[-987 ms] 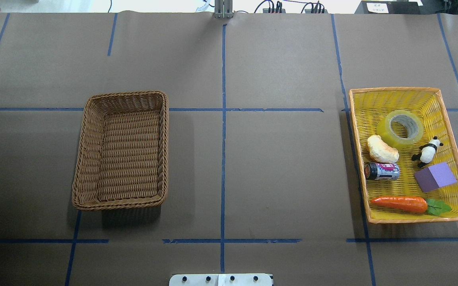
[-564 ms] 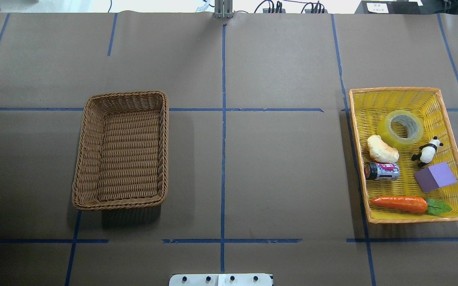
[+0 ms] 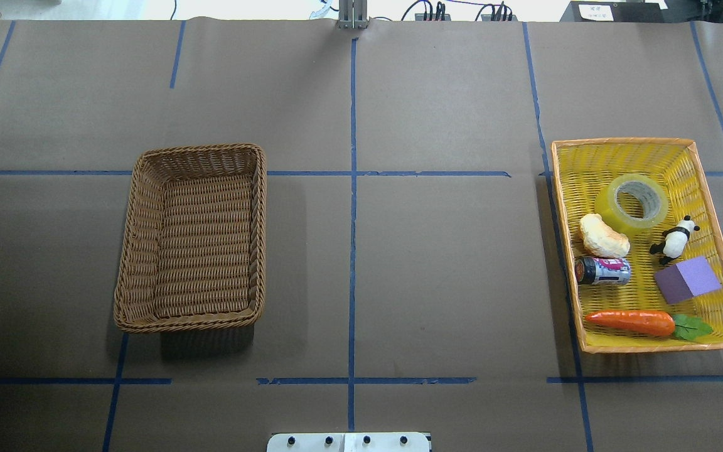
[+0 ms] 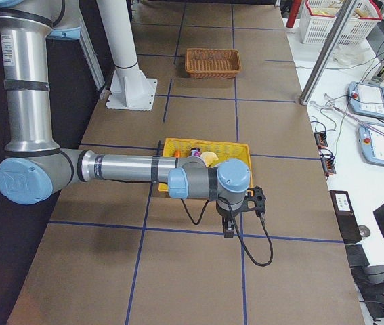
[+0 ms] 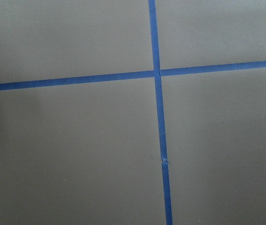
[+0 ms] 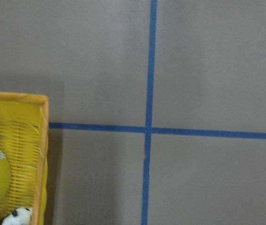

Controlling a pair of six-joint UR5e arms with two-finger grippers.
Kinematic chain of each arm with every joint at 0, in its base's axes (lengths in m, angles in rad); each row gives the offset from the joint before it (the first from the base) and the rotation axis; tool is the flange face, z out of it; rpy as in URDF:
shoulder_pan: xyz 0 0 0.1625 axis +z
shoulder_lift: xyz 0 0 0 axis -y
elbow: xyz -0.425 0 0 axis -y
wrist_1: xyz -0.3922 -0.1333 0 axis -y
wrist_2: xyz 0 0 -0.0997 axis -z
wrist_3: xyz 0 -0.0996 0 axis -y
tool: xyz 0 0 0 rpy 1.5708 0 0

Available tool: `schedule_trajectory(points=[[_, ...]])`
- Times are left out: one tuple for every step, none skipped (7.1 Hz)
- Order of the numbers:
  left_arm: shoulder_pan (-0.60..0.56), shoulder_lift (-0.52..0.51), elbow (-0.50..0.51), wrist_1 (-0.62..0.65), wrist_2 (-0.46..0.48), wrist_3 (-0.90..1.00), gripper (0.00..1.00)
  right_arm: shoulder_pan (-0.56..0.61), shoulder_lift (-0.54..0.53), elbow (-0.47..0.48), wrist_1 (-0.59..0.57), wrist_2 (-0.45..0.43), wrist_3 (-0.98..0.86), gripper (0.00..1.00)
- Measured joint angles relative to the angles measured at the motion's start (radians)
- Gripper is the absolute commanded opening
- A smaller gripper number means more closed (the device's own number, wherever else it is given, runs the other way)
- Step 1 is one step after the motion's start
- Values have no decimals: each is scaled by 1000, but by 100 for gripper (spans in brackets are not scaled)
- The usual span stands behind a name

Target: Move tape to another basket

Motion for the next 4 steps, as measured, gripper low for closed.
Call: schedule_trajectory(points=[[0, 0, -2, 0, 0, 0, 100, -26, 50, 3, 0, -7, 38, 100], [-1, 0, -5, 1, 0, 0, 100, -58, 89, 6, 1, -8, 68, 100], [-1, 0, -7, 1, -1, 0, 100, -97, 108, 9, 12, -8, 104, 100], [-1, 0, -8, 0, -1, 0, 100, -136, 114, 16, 42, -8, 144, 100]])
